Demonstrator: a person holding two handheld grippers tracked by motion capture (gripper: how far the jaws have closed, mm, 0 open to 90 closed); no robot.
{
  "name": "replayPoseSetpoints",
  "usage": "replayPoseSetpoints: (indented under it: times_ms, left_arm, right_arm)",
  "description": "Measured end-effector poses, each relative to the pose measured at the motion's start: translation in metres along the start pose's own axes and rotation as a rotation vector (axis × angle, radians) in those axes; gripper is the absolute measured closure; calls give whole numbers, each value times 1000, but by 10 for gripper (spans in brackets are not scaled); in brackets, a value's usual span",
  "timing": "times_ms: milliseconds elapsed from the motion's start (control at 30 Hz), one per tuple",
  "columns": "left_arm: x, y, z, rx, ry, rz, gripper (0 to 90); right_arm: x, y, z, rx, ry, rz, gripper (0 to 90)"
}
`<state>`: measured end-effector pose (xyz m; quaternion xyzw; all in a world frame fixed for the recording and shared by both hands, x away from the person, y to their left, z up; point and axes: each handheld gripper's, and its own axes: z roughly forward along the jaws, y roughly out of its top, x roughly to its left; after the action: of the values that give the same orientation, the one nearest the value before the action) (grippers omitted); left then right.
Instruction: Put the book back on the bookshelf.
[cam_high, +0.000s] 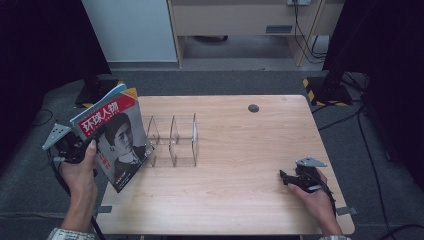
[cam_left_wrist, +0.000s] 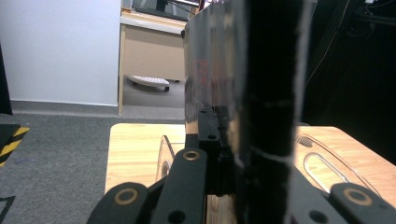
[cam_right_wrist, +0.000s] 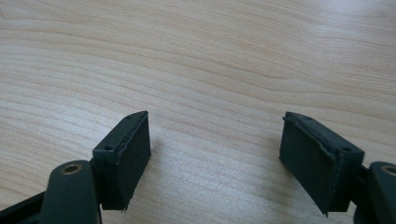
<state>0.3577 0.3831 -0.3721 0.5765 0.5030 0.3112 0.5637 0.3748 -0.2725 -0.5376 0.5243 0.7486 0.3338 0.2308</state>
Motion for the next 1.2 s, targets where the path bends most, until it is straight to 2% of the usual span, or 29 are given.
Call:
replayPoseSetpoints:
  times_ms: [400, 600, 733, 1067, 1200]
  left_arm:
    - [-5, 1, 15, 3, 25, 33, 864]
    - [-6, 0, 20, 1, 30, 34, 864]
    - [-6, -1, 24, -4, 53, 42, 863]
    - [-6, -3, 29, -20, 50, 43, 864]
    - [-4, -5, 29, -32, 38, 29, 863]
  right_arm:
    - [0, 0, 0, 0, 0, -1, 248]
    - [0, 0, 0, 0, 1, 0, 248]
    - [0, 0, 0, 1, 1, 0, 249]
    - [0, 0, 0, 0, -1, 1, 249]
    - [0, 0, 0, 0, 1, 0, 249]
